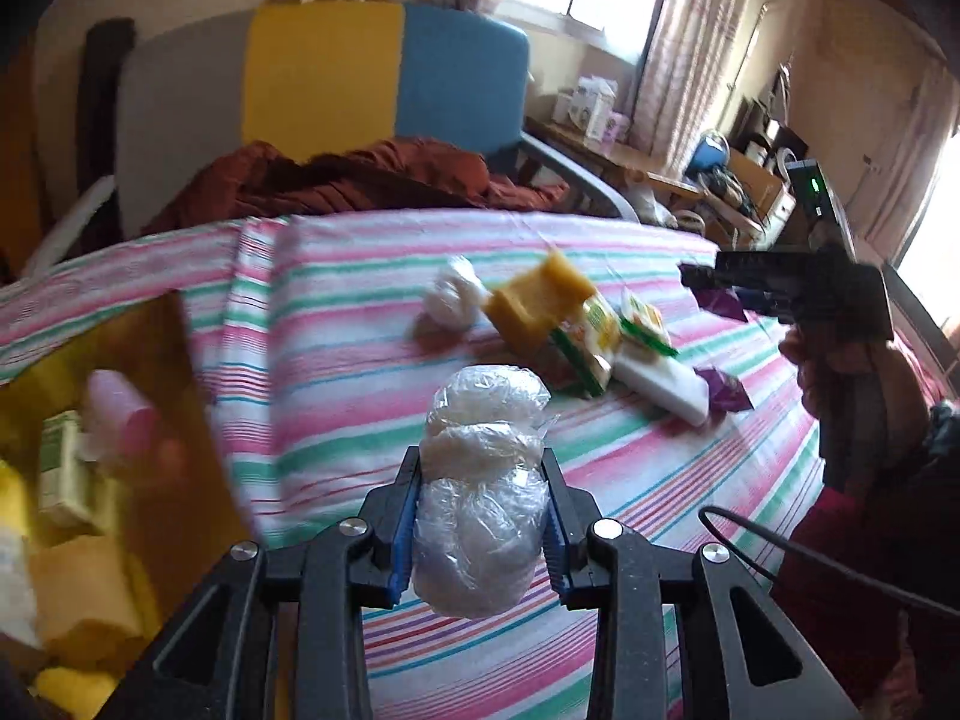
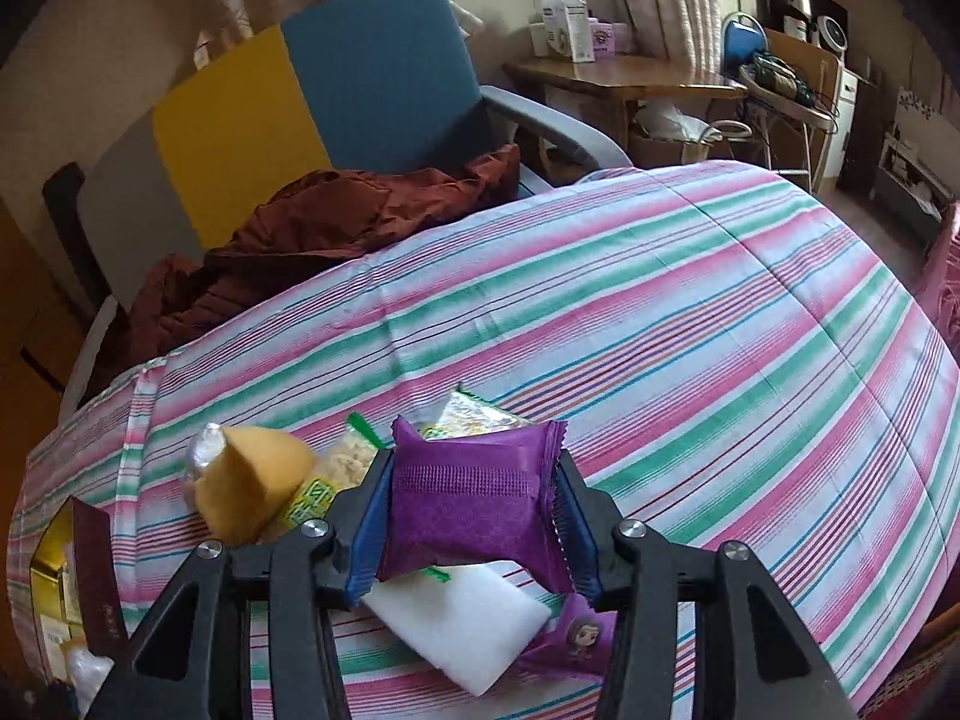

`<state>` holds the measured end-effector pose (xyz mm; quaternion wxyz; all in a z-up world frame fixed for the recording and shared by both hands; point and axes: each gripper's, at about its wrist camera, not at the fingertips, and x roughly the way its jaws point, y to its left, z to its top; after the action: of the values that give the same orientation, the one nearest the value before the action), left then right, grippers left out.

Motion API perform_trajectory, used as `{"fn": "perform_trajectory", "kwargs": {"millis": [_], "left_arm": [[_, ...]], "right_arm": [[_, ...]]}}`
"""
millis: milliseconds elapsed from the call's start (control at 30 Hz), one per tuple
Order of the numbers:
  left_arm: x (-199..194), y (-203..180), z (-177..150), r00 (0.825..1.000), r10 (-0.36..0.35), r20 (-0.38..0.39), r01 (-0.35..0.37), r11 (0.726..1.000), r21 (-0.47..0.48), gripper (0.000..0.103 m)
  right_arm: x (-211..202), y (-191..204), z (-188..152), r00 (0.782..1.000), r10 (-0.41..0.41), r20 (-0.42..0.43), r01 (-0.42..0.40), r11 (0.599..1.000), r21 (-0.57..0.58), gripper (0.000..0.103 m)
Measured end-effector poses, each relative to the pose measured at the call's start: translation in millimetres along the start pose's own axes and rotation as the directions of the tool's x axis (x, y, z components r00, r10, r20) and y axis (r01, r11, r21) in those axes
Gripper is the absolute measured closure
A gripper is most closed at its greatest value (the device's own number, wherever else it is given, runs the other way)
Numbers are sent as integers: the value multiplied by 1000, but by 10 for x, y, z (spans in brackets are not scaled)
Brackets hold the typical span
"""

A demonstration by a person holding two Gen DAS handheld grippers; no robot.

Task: Organize objects
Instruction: 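Release plastic bundle into tray with left tool while right tool drops purple pack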

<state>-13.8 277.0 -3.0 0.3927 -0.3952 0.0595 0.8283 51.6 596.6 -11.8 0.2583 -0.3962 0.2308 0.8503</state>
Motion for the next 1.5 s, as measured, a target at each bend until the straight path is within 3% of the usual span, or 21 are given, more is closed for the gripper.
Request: {"fn": "perform_trajectory", "kwargs": {"millis": [167,333,433,567,667,733,867,1000,1233,1367,1500], "left_arm": [[-421,412,-61,997,55,59,-50,996,-80,68],[-757,877,-264,987,137,80,-122,979,-163,68],[-911,1169,-409,980,182,74,-162,962,-222,68],[-1068,1436,-589,976,208,70,-183,946,-269,68],[-1116,1488,-700,978,198,64,-174,947,-270,67],[-1116,1493,-764,983,174,61,-152,952,-266,66],[-1036,1470,-838,990,140,33,-127,956,-265,61],[-985,1474,-907,993,120,16,-111,953,-283,43],[-1048,1456,-917,981,190,32,-174,943,-285,41],[-1072,1442,-904,968,251,28,-234,932,-276,39],[-1141,1390,-890,945,324,39,-302,913,-275,31]], "right_arm": [[-256,619,-122,996,89,-4,-89,986,-140,53],[-479,1399,-350,975,217,-40,-219,934,-283,53],[-565,1944,-562,944,317,-93,-329,880,-343,53],[-563,2578,-818,907,390,-157,-420,825,-377,52],[-481,2983,-957,883,427,-194,-469,803,-368,44],[-456,3152,-1031,879,433,-201,-477,799,-365,26],[-441,3219,-1176,876,431,-216,-482,800,-358,25],[-441,3114,-1301,884,410,-225,-466,810,-357,24],[-407,2815,-1441,888,399,-229,-453,844,-288,22],[-442,2711,-1520,902,377,-209,-426,857,-291,21],[-503,2670,-1602,925,339,-170,-378,866,-329,20]]}}
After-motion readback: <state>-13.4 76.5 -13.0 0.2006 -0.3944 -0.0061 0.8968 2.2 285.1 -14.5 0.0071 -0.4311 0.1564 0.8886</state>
